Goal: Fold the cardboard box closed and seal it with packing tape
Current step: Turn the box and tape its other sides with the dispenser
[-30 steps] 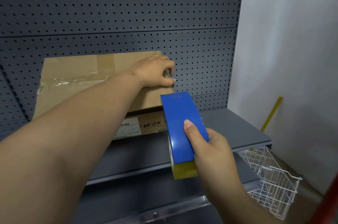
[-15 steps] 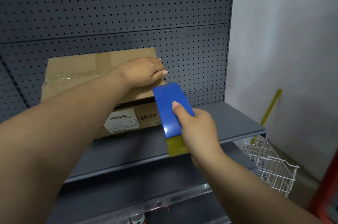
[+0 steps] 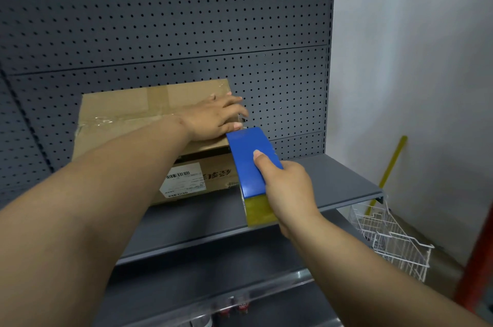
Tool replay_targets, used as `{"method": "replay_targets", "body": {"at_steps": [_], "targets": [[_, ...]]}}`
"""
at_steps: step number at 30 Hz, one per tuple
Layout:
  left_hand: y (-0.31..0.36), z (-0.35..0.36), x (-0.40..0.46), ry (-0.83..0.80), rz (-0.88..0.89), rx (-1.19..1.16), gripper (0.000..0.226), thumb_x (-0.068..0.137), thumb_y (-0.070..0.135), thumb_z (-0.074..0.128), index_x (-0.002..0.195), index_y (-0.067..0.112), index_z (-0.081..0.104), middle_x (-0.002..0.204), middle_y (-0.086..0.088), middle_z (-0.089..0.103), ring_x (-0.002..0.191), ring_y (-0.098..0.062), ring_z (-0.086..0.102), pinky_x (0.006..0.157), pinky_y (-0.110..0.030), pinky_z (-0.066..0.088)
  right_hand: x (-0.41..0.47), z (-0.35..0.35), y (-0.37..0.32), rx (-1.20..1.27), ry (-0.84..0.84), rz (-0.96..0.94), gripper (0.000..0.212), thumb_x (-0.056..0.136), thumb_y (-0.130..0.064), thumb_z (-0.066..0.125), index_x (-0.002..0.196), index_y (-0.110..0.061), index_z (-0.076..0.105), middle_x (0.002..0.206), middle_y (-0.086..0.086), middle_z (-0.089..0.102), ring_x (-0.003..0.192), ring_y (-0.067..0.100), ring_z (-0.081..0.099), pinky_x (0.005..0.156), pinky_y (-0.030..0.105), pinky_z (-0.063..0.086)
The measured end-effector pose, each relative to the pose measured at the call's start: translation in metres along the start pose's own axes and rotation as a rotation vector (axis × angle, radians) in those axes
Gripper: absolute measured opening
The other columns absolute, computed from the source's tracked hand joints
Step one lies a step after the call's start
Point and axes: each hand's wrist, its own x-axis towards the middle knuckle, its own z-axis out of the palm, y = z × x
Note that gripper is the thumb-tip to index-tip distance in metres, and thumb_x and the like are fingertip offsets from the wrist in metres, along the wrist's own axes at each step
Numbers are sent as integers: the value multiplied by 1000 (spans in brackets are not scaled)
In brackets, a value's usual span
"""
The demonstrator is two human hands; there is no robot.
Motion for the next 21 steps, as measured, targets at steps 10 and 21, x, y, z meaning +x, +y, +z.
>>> {"method": "replay_targets", "body": {"at_steps": [10,21], "targets": [[12,-3,4,10,41,-43,43,99,42,19,127,37,52,154,10,23,145,-13,-1,116,-44,-6,6,-7,4,-4,21,-11,40,84,-43,59,66,-10,46,65,11,42,59,19,38,56,29,30],[-4,-26,-4,-333,177,185,112,50,97,5,146,39,0,147,17,-19,135,-8,-22,111,-36,-10,9,-11,5,-13,4,-22,40,83,-45,60,66,-11,45,66,11,39,60,19,35,56,30,27]]}}
